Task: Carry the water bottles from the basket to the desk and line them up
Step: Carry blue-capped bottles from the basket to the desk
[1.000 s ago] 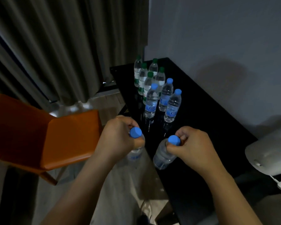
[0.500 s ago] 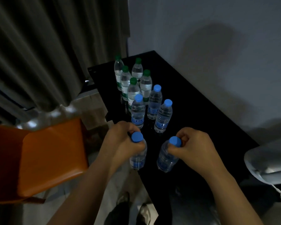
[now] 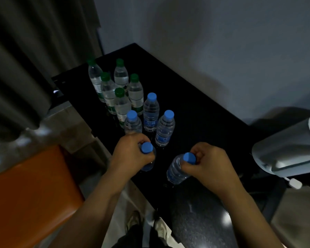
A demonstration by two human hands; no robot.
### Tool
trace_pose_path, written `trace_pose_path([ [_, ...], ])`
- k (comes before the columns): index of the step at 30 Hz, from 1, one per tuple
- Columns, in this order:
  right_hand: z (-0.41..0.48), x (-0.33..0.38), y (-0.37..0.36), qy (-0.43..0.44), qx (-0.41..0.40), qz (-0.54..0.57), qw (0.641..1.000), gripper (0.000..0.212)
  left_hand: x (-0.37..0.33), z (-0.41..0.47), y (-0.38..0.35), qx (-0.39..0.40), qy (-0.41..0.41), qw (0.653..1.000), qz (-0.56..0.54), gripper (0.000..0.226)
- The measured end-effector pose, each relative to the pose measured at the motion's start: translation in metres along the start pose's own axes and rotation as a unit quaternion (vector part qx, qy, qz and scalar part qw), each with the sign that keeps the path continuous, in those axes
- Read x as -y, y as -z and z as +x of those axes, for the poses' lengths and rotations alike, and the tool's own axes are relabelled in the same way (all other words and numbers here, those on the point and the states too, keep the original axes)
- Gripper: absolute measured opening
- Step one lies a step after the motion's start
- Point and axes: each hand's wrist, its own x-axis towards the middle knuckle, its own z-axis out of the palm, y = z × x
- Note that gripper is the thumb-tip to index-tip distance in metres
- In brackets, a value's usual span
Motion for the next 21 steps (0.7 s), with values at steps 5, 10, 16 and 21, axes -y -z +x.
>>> trace_pose_path([
  [5,0.008,-0.003,-0.003,-0.013,0.004,-0.013,1.0,0.023,0.009,0.004,-0.006,0.01,-0.005,1.0,0.0,0.025],
  [10,0.021,-0.005,-0.006,-0.023,0.009,-0.033,0.999,0.024,0.012,0.008,-0.005,0.009,-0.006,1.0,-0.008,0.024],
  [16,0.031,-0.011,-0.016,-0.03,0.003,-0.041,0.999,0.025,0.015,0.004,-0.006,0.007,-0.015,1.0,-0.006,0.025],
  [21,0.035,-0.017,-0.019,-0.044,-0.002,-0.046,0.998,0.023,0.015,0.006,-0.007,0.012,-0.016,1.0,0.001,0.024],
])
